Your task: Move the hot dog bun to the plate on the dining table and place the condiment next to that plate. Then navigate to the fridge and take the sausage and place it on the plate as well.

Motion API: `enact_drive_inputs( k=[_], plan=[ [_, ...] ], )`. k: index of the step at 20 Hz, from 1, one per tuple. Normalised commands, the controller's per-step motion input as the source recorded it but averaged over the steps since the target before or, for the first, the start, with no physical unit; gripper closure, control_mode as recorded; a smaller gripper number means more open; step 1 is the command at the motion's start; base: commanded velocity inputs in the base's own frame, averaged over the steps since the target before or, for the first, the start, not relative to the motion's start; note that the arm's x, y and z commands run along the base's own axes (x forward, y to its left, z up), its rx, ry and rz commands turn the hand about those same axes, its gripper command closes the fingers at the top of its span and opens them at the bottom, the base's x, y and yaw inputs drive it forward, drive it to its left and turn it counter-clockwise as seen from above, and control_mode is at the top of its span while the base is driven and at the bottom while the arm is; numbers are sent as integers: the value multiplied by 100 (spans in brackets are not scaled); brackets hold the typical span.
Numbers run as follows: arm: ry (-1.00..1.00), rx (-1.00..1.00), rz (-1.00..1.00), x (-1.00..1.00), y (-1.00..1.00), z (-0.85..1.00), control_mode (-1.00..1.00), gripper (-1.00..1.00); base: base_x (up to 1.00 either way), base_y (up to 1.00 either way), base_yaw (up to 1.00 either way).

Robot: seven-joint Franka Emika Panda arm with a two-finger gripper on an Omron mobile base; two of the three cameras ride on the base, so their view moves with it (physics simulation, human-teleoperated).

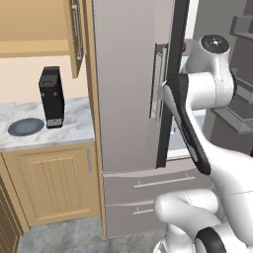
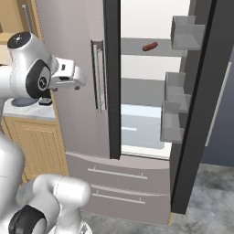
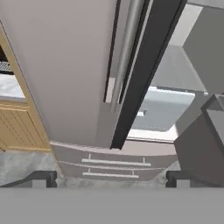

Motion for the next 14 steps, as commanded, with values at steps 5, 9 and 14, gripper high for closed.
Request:
enact_drive_inputs(
  k=[5, 9, 14],
  plan=[
    [-33, 5, -12, 34, 0, -38, -100, -100, 0, 0, 0],
    [-20, 0, -14, 53, -5, -4, -100, -100, 0, 0, 0],
    [-2, 0, -12, 66, -7, 0, -100, -100, 0, 0, 0]
  ],
)
